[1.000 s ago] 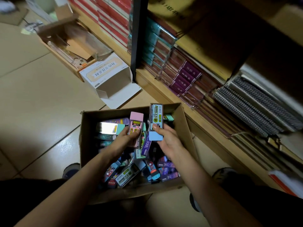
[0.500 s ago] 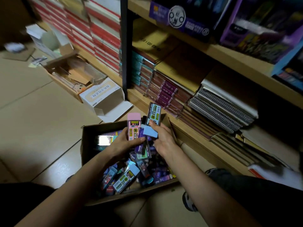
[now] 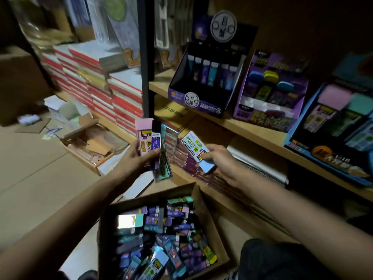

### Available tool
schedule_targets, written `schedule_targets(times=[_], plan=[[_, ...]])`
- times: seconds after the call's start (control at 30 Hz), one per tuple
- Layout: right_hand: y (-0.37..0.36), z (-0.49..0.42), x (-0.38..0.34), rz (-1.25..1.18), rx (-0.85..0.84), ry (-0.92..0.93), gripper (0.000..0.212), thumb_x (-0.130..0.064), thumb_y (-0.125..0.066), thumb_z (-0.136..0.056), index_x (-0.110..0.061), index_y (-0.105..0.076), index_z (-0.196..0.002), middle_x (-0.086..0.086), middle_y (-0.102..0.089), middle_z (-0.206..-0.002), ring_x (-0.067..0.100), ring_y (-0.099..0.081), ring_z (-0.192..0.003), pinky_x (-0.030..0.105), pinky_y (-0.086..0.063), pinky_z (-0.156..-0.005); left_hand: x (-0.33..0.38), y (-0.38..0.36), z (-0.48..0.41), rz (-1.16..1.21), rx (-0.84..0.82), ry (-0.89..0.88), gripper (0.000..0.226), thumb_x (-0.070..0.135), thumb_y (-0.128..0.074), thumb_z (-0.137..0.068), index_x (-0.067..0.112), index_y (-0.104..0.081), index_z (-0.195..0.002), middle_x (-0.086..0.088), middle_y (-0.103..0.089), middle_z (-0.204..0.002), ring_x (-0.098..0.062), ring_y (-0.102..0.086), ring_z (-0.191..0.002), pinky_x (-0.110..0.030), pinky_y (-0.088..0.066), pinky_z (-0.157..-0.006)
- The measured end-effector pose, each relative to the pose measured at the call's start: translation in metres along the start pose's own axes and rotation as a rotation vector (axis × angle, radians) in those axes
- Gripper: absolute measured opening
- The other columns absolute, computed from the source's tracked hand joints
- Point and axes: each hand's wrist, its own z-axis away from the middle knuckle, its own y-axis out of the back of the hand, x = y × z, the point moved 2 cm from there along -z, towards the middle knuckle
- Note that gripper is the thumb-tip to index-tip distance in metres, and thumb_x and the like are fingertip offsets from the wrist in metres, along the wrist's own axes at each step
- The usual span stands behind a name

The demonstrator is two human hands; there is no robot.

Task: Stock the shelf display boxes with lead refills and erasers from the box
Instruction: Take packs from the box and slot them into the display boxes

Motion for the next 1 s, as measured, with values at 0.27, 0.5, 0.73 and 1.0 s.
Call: schedule_targets(times=[0.27, 0.5, 0.73, 1.0], plan=[[0.046, -0.002, -0.088, 0.333, 0.201, 0.375, 0.015, -0.011, -0.071, -0.081, -0.012, -0.059, -0.091, 0.004, -0.064, -0.079, 0.002, -0.058, -0.059, 0.012, -0.044, -0.051, 0.062, 0.004, -0.026, 0.021, 0.034, -0.159, 0.044, 0.024, -0.066, -0.073, 0.022, -0.054, -0.116, 0.005, -0.073, -0.098, -0.010, -0.070, -0.089, -0.025, -0.057, -0.066], [0.088, -0.017, -0.174, 0.342, 0.516, 0.611, 0.019, -0.012, -0.073, -0.079, -0.021, -0.056, -0.076, -0.008, -0.060, -0.074, -0.002, -0.056, -0.058, 0.013, -0.044, -0.049, 0.066, 0.000, -0.037, 0.036, 0.013, -0.164, 0.050, 0.028, -0.068, -0.071, 0.031, -0.053, -0.119, 0.006, -0.071, -0.105, -0.011, -0.069, -0.094, -0.036, -0.052, -0.079], [0.111, -0.029, -0.217, 0.577, 0.672, 0.631, 0.015, -0.020, -0.072, -0.081, -0.019, -0.062, -0.091, 0.001, -0.061, -0.099, 0.016, -0.058, -0.090, 0.029, -0.049, -0.072, 0.069, -0.004, -0.048, 0.075, 0.036, -0.166, 0.053, 0.026, -0.069, -0.072, 0.026, -0.054, -0.123, 0.001, -0.070, -0.110, -0.018, -0.067, -0.101, -0.047, -0.050, -0.089], [0.140, 0.033, -0.166, 0.568, 0.557, 0.610, 0.015, -0.018, -0.074, -0.079, -0.019, -0.064, -0.091, -0.005, -0.064, -0.087, 0.007, -0.059, -0.080, 0.018, -0.048, -0.064, 0.072, -0.052, -0.057, 0.078, -0.111, -0.172, 0.050, 0.033, -0.071, -0.068, 0.033, -0.055, -0.115, 0.006, -0.070, -0.109, -0.012, -0.068, -0.098, -0.038, -0.049, -0.080]])
